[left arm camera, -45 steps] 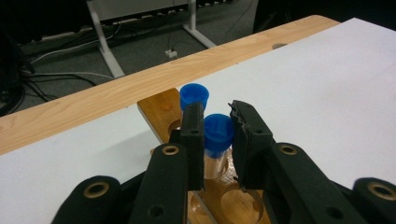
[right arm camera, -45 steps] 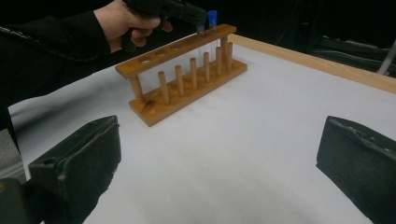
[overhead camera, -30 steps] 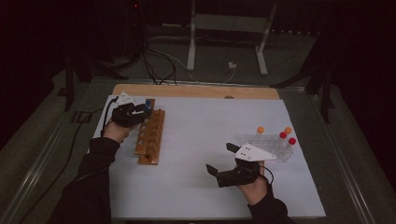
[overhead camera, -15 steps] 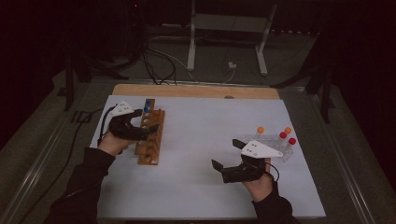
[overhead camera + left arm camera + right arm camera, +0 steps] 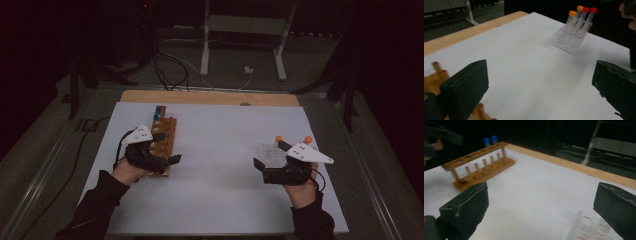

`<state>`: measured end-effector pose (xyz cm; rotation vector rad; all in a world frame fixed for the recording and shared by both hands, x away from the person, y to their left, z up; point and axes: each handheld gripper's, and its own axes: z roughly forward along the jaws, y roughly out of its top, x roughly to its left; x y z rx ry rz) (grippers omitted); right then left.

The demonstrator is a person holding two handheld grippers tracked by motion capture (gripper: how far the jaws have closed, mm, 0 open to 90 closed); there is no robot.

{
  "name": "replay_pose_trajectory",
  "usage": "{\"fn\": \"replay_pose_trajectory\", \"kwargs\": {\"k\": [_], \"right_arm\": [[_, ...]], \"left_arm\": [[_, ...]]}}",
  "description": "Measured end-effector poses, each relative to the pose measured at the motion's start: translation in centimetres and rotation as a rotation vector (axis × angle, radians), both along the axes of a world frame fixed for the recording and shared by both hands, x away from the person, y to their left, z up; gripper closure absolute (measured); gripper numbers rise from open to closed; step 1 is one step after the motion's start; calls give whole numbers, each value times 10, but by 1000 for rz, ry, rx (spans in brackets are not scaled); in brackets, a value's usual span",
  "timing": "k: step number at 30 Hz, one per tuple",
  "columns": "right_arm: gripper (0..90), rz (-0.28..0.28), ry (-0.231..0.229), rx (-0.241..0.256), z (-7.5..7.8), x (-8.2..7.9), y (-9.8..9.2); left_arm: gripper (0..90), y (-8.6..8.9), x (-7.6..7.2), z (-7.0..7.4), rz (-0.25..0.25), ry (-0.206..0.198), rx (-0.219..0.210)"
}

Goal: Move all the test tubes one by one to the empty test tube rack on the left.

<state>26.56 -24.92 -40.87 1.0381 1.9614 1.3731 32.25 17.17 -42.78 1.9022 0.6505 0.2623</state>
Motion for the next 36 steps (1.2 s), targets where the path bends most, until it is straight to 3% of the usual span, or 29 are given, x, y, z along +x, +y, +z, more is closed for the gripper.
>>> {"fn": "replay_pose_trajectory", "kwargs": {"k": [12, 22, 26, 36], "right_arm": [[0, -152, 2, -20, 1, -1, -57], [0, -259, 63, -25, -14, 0, -94], [39, -293, 85, -22, -23, 3, -103], [269, -334, 161, -55, -41, 11, -114]], "left_arm": [[16, -10, -14, -1, -65, 7, -16], [17, -13, -19, -2, -90, -1, -4], [17, -14, -19, -3, -93, -2, 1], [17, -14, -20, -2, -93, -9, -3]]}}
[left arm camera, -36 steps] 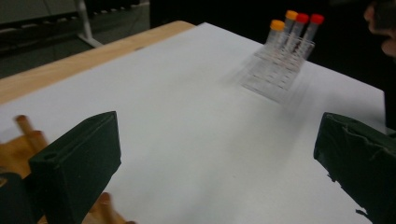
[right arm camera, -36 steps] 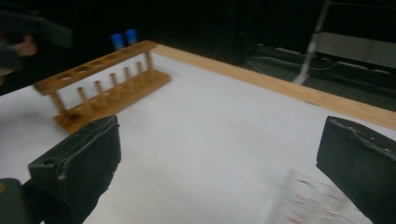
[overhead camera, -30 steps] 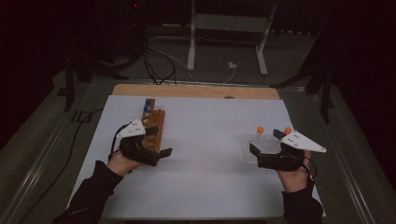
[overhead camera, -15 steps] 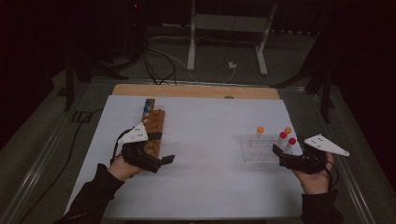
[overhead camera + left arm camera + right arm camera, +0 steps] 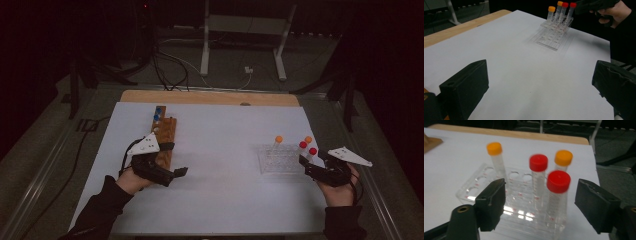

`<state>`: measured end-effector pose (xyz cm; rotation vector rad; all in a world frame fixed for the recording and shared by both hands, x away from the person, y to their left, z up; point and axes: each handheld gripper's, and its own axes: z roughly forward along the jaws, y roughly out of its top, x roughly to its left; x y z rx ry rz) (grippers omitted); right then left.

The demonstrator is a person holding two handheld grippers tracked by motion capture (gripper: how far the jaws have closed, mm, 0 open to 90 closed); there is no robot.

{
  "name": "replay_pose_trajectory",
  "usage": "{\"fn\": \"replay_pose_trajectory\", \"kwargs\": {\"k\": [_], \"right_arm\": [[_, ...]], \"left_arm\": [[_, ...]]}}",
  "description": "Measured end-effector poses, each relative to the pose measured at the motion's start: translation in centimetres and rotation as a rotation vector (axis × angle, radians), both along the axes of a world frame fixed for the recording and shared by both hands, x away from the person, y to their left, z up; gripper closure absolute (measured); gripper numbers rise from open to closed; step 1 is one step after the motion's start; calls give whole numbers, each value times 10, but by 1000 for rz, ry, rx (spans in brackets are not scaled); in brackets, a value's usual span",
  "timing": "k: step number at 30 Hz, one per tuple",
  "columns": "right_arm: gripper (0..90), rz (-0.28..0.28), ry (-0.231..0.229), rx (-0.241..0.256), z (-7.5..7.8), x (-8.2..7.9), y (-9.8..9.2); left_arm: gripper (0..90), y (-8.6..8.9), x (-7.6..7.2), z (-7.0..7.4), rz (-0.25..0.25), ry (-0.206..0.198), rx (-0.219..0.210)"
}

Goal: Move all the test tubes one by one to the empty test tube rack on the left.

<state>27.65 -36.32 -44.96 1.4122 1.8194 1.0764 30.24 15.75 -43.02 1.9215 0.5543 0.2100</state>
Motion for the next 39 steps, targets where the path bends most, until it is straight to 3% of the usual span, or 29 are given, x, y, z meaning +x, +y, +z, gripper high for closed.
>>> {"fn": "replay_pose_trajectory", "kwargs": {"k": [5, 8, 17, 24, 39], "right_arm": [[425, -21, 39, -42, -8, 3, -5], [507, -22, 59, -35, -14, 6, -8], [729, -34, 51, -45, -18, 11, -8], [741, -31, 19, -47, -8, 8, -8], [742, -9, -98, -68, 38, -15, -2]], "left_arm": [[17, 0, 0, 0, 2, 1, 1], [17, 0, 0, 0, 2, 1, 2], [17, -1, 0, -1, -2, 2, 8], [17, -1, 0, -1, -3, 2, 7], [17, -3, -1, 1, -17, 2, 6]]}}
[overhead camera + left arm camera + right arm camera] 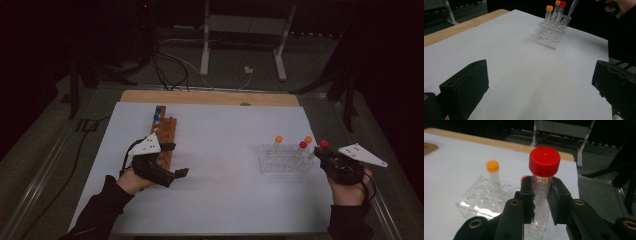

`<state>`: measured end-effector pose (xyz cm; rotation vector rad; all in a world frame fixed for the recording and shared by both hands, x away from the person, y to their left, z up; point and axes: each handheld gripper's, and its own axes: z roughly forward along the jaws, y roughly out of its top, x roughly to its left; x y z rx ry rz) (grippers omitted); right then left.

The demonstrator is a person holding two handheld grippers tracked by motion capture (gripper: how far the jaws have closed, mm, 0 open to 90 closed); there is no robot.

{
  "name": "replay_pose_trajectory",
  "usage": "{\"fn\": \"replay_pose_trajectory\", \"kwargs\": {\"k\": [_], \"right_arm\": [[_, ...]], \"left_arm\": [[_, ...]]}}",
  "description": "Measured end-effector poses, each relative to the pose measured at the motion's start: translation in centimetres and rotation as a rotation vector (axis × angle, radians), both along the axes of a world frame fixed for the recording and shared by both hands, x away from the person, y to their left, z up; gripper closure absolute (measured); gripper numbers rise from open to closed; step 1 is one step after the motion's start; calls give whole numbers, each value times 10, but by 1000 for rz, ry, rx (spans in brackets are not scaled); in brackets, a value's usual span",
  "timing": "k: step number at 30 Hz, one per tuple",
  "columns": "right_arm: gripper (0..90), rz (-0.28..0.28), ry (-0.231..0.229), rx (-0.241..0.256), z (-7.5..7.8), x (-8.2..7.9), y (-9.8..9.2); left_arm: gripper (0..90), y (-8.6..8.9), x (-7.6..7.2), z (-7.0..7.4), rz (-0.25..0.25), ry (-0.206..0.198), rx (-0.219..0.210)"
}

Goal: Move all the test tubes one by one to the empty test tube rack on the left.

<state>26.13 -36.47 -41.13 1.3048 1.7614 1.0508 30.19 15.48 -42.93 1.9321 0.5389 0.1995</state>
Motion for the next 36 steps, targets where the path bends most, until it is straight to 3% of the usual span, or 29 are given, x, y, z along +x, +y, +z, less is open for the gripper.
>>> {"fn": "replay_pose_trajectory", "kwargs": {"k": [6, 14, 28, 36], "right_arm": [[742, 76, -21, 18, 10, -4, 16], [742, 210, 5, 29, 6, -1, 52], [743, 468, 82, 3, -20, 9, 134], [743, 573, 117, -4, -29, 7, 167]], "left_arm": [[17, -2, -1, 1, -9, 6, -1], [17, -6, -3, 4, -21, 8, -8], [20, -24, -8, 4, -83, 9, 0], [24, -37, -10, 4, -117, 1, -7]]}}
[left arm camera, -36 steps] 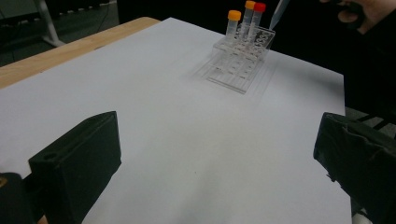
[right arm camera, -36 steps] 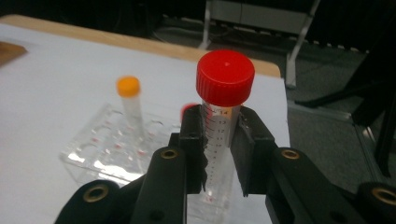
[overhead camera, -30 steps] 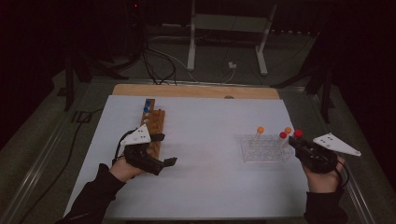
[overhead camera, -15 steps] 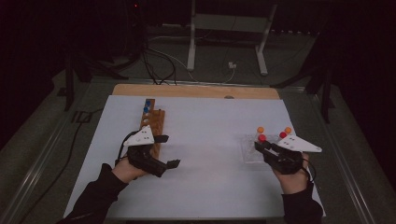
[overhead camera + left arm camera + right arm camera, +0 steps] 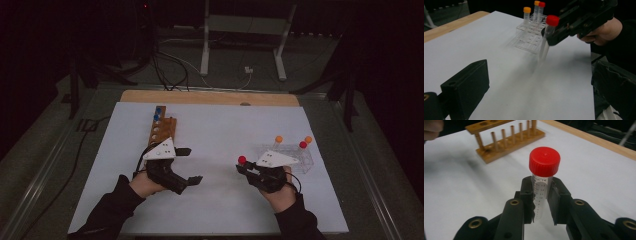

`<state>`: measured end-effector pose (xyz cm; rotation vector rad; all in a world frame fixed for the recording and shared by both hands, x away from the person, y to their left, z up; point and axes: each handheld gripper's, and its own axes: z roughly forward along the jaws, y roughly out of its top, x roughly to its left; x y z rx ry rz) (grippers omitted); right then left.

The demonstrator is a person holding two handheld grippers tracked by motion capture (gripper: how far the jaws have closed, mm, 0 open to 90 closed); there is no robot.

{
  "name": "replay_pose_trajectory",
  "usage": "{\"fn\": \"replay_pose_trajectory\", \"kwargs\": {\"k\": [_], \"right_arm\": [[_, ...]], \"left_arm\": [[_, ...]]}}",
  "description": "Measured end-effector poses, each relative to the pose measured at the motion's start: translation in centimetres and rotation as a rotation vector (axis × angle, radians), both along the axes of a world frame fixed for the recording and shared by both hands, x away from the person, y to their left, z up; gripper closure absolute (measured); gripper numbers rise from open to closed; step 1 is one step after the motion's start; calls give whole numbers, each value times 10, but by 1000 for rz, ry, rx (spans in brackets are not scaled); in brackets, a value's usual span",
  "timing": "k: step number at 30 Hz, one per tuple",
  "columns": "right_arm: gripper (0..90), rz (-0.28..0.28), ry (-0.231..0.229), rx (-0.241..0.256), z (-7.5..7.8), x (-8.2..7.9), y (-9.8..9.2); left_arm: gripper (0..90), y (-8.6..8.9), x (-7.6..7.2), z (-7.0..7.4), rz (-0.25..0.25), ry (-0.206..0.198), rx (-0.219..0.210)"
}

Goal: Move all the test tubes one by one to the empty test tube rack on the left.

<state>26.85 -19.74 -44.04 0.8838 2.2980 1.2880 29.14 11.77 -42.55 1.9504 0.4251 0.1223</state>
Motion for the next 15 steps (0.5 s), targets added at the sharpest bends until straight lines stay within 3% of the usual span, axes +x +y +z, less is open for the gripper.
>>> {"fn": "replay_pose_trajectory", "kwargs": {"k": [8, 15], "right_arm": [[743, 63, 9, -4, -3, -2, 19], [743, 93, 9, -5, -3, -5, 27]], "left_arm": [[73, -15, 2, 3, -37, -11, -14], [173, -36, 6, 4, -65, -21, -7]]}}
